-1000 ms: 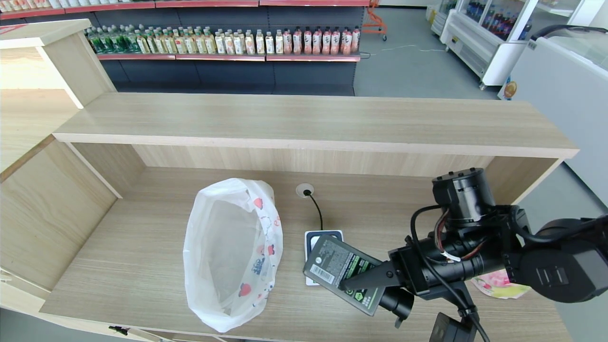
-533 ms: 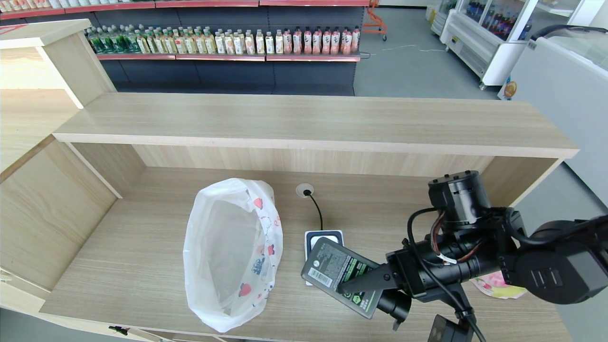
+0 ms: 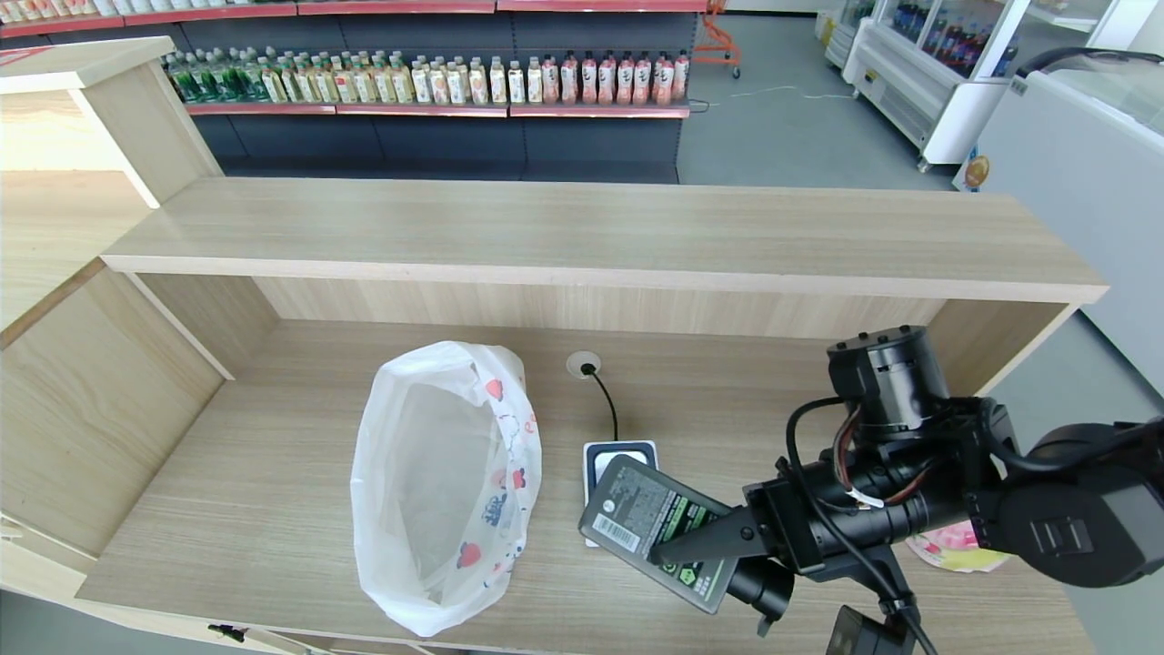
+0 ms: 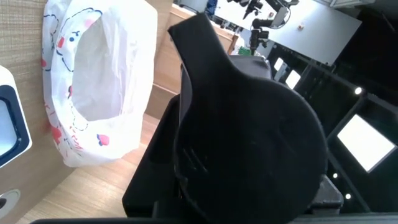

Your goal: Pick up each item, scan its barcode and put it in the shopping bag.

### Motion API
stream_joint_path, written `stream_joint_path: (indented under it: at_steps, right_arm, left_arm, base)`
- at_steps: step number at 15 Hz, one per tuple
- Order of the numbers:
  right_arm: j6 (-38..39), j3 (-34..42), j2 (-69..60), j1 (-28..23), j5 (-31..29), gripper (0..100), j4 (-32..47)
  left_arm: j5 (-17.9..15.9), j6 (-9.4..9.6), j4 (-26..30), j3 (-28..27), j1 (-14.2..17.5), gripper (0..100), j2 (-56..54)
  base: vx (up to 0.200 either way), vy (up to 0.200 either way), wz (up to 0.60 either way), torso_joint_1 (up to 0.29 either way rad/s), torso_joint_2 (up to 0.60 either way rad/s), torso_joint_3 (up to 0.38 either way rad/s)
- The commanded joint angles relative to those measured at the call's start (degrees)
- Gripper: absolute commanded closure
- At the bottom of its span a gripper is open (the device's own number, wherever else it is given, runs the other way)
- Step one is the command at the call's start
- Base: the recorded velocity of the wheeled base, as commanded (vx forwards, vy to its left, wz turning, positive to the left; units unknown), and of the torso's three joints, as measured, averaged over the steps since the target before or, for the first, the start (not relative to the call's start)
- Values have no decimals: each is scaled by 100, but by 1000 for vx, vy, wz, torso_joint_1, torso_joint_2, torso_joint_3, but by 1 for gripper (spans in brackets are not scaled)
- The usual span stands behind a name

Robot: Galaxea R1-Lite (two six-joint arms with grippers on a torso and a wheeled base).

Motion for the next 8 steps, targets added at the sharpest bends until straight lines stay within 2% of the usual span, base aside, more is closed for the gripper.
stream_joint_path:
  at_steps: [1,2,4,6,7,8]
  right_arm:
    - [2,18,-95,14,2,100,-3]
    - [599,27,-174,-12,-7,100,-3]
    - [2304,176,-579,-373,-112,100,-12]
    - [3957,633,-1545,-610,-1088,100,-30]
    - [4229,677,-1721,-680,-1202,100,-47]
    - [5152,730,-2363,-1076,-1545,100,14]
  left_arm:
    - [4,2,-1,-1,0,0,-2]
    - [4,2,-1,-1,0,0,-2]
    - [4,2,-1,-1,0,0,-2]
    - [4,2,-1,-1,0,0,-2]
    - [4,2,-1,-1,0,0,-2]
    - [4,2,-1,-1,0,0,-2]
  base:
    - [0,0,0,0,0,0]
    - [0,0,0,0,0,0]
    - [0,0,0,0,0,0]
    - [0,0,0,0,0,0]
    - [0,0,0,0,0,0]
    - [0,0,0,0,0,0]
